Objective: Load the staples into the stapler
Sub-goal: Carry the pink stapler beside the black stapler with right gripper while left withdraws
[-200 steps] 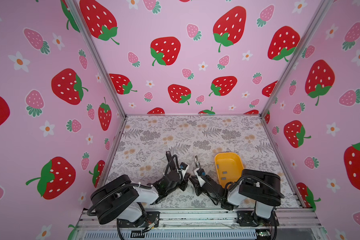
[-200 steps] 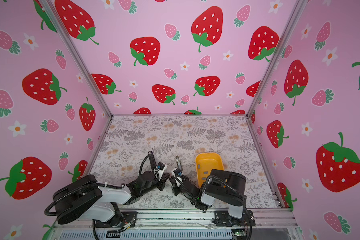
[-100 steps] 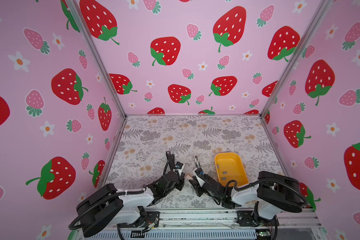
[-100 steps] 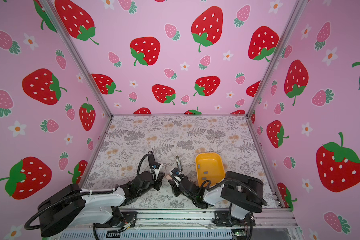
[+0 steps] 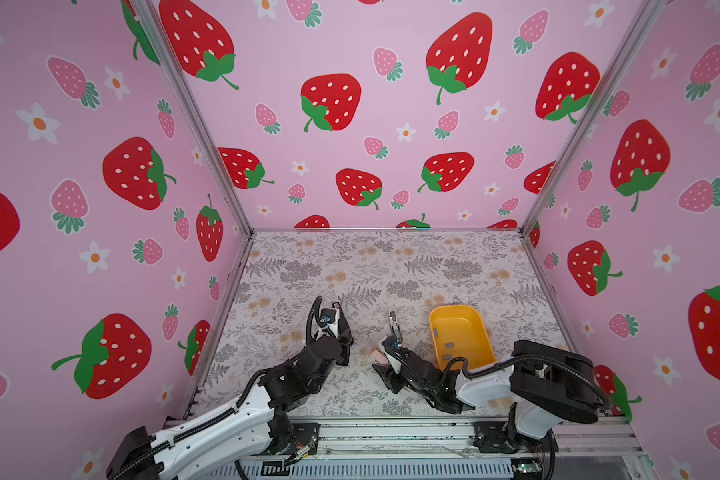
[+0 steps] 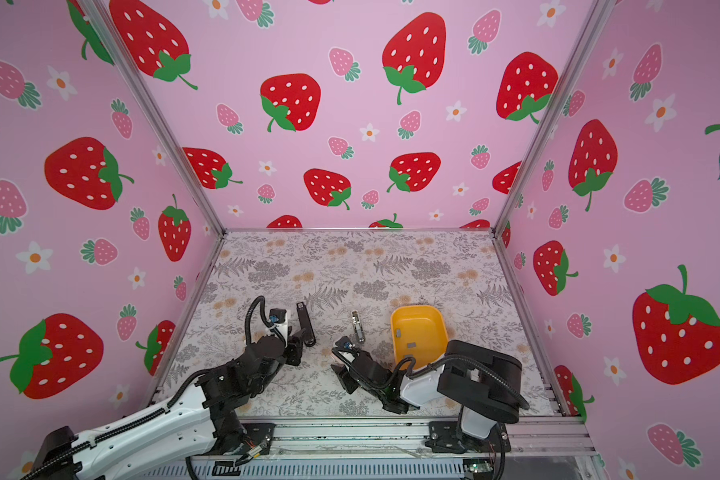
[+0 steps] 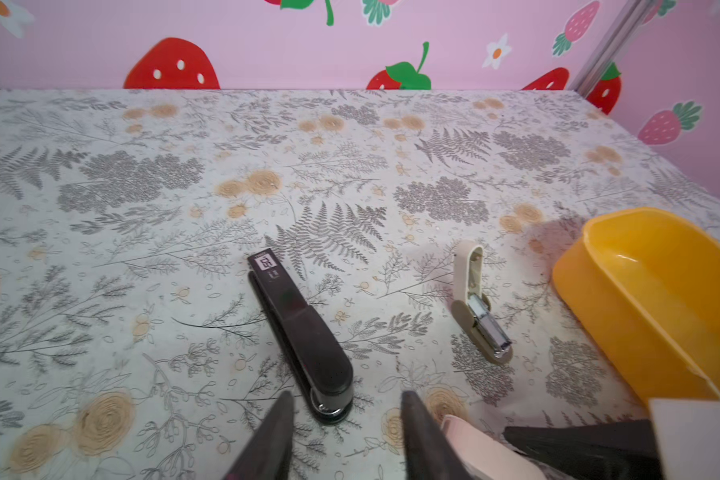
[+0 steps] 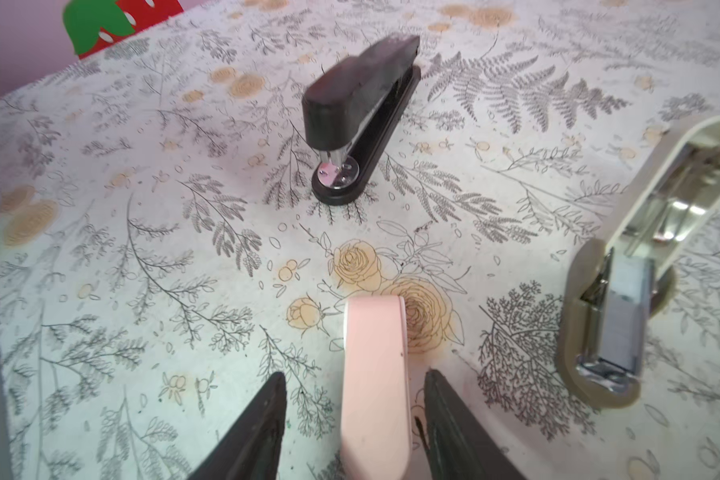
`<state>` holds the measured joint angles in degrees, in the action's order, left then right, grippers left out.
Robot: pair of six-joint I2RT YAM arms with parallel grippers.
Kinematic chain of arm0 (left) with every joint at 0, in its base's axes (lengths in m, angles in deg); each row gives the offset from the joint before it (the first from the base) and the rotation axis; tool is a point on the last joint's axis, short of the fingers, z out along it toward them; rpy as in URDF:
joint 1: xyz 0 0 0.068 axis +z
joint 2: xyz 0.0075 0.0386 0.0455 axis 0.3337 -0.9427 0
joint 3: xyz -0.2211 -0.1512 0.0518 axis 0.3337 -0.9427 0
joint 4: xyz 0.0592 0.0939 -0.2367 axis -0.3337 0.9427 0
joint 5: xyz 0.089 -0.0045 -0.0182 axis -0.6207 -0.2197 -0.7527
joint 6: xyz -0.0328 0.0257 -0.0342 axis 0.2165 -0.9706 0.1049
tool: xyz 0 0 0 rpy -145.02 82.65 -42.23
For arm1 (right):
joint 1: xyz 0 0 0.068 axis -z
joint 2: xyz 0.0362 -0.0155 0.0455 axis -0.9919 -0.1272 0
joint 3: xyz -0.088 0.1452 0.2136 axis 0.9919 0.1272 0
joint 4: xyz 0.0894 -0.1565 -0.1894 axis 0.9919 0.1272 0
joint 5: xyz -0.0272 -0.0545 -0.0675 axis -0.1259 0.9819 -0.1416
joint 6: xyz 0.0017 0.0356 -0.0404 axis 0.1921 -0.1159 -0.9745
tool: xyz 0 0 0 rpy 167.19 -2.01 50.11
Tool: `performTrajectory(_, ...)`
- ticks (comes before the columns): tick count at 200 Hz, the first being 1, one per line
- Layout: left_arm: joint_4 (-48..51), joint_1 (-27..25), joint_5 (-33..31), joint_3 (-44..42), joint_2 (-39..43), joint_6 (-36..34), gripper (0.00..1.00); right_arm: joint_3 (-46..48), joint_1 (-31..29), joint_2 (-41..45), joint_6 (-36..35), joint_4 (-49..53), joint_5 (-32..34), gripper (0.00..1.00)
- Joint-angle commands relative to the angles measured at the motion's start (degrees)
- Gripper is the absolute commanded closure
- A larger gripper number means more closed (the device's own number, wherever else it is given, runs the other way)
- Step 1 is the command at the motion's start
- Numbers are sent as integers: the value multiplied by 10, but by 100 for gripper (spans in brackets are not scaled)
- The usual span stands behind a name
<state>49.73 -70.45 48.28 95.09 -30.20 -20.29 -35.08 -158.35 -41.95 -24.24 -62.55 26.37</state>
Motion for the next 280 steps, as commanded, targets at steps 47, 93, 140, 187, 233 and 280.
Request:
performTrajectory(47,129,7,-187,5,51,69,14,-40,-4,-58,17,22,29,58)
performTrajectory(93,130,13,-180,0,63,66,12,-55,-4,-78,38,29,61,68)
performTrajectory(140,132,14,-175,-2,67,67,12,-84,-4,-107,70,57,103,79)
performTrajectory(187,131,13,-175,-3,67,67,12,-142,-1,-140,121,110,161,81)
performTrajectory(233,128,14,-175,-4,66,66,11,-208,33,-197,145,133,128,81)
performTrajectory(280,129,15,-174,-4,67,67,11,-257,66,-240,159,153,69,81)
